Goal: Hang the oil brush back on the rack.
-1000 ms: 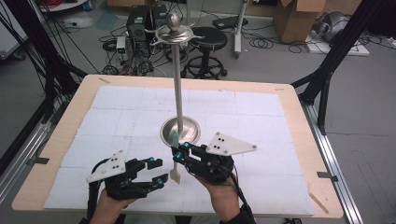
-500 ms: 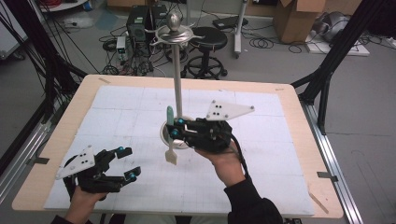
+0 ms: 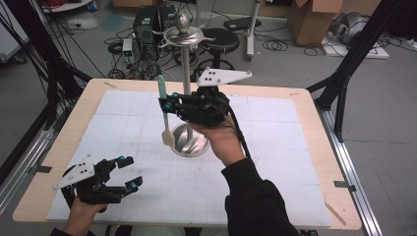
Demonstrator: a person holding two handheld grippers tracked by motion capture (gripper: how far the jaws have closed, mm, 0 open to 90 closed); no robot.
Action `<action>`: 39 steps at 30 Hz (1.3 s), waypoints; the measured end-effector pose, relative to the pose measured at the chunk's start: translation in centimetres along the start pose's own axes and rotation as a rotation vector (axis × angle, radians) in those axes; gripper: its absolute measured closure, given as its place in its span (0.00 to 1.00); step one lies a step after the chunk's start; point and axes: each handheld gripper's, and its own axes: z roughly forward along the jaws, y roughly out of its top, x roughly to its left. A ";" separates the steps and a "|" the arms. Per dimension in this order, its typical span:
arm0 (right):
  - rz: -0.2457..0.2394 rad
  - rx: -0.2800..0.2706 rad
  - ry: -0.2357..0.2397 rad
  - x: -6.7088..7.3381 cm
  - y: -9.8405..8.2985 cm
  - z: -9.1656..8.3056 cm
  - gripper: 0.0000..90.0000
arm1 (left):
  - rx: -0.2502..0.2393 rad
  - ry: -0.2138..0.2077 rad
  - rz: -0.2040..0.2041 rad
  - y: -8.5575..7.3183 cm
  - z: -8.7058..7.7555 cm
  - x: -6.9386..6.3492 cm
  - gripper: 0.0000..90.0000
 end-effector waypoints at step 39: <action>0.096 0.011 -0.138 -2.9 3.8 2.2 0.92 | -0.031 0.015 -0.023 0.1 -0.6 0.5 0.27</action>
